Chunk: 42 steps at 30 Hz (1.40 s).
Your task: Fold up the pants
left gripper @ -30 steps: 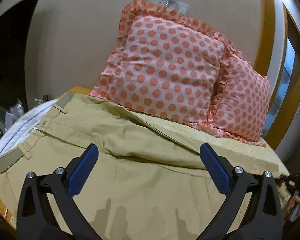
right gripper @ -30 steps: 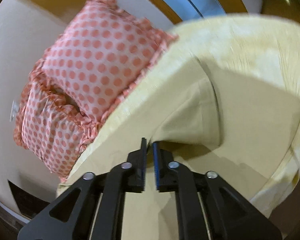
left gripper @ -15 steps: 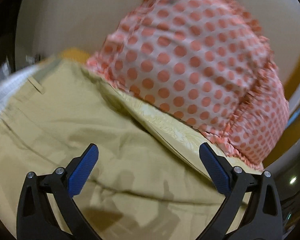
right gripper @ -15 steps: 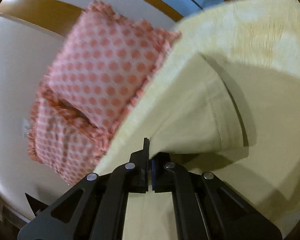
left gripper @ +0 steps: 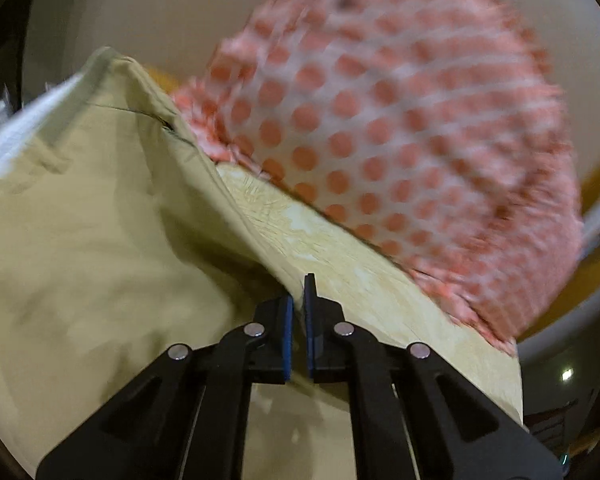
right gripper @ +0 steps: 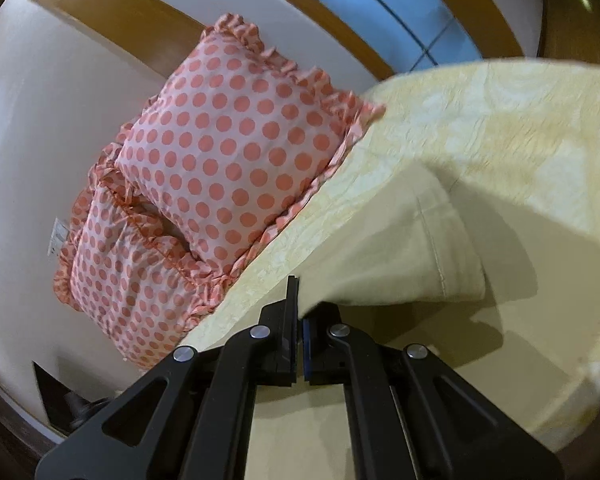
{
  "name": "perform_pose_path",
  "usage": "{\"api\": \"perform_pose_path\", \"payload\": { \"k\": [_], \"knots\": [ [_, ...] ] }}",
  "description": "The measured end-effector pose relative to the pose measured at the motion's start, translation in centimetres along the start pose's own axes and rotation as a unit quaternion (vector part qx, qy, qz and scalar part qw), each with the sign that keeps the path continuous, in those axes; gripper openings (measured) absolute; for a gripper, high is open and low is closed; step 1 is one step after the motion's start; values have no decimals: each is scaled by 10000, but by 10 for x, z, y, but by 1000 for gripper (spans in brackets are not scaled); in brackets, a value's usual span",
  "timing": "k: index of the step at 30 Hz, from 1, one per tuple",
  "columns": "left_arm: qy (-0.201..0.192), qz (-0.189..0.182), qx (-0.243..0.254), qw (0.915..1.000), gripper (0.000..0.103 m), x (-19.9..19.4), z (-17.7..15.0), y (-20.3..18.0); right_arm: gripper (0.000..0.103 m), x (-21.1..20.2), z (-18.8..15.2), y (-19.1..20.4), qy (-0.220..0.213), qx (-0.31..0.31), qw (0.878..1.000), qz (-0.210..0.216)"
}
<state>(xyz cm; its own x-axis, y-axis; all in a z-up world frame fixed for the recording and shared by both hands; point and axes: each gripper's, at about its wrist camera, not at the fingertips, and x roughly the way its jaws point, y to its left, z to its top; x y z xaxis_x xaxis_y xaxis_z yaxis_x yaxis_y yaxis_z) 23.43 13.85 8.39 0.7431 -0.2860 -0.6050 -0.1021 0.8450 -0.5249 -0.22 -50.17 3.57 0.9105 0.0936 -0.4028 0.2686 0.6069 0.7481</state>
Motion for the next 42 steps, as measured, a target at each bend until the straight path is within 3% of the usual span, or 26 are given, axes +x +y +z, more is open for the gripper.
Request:
{"api": "perform_pose_path", "payload": {
  "k": [3,5,8,11,13,15,17,18,20,22,24,26,28,30,32,35,38,41,42],
  "knots": [
    [-296,-303,82,9991,5,-81,-48,10,2,-20,-3,-7,-106,-55,9998,-158],
    [-316,-273,73,9991,5,-118,-84,22,2,-31,-7,-14,-138,-46,9996,-243],
    [-167,-71,-64,9998,5,-144,-137,41,2,-44,-17,-21,-179,-68,9986,-485],
    [28,101,-209,9997,6,-147,-174,58,2,-50,-27,-25,-194,-230,9954,-910],
    [-32,184,-198,9996,10,-149,-187,65,13,-55,-31,-27,-227,-306,9924,-1167],
    [-228,171,-221,9993,14,-158,-195,68,51,-67,-33,-29,-473,-385,9859,-1555],
    [-517,119,-137,9985,17,-172,-201,64,56,-77,-34,-32,-783,-418,9796,-1804],
    [-630,120,-81,9979,20,-178,-204,62,56,-81,-34,-37,-902,-393,9761,-1939],
    [-978,247,-8,9949,42,-191,-206,58,56,-79,-32,-49,-862,-251,9755,-2006],
    [-1421,313,-11,9894,56,-208,-207,57,55,-72,-34,-58,-714,-195,9779,-1957],
    [-1871,478,1,9812,63,-225,-207,59,55,-67,-39,-56,-773,-386,9766,-1971],
    [-2066,603,-87,9765,69,-233,-205,62,55,-63,-45,-52,-763,-497,9787,-1837],
    [-2076,712,-161,9755,70,-232,-200,65,46,-57,-52,-46,-687,-649,9820,-1635],
    [-2022,769,-203,9761,70,-231,-199,70,30,-50,-59,-41,-646,-851,9823,-1537],
    [-1939,770,-263,9776,73,-228,-198,77,6,-43,-61,-40,-632,-1062,9818,-1444],
    [-1811,753,-357,9799,75,-222,-193,84,5,-33,-53,-25,-625,-1369,9807,-1250],
    [-1688,650,-500,9822,77,-219,-190,97,4,-26,-47,19,-595,-1759,9799,-726],
    [-1608,603,-651,9830,78,-218,-186,110,4,-10,-59,89,-376,-2280,9728,160],
    [-1611,626,-702,9824,78,-218,-185,113,4,-1,-73,124,-156,-2504,9657,669]
  ]
}}
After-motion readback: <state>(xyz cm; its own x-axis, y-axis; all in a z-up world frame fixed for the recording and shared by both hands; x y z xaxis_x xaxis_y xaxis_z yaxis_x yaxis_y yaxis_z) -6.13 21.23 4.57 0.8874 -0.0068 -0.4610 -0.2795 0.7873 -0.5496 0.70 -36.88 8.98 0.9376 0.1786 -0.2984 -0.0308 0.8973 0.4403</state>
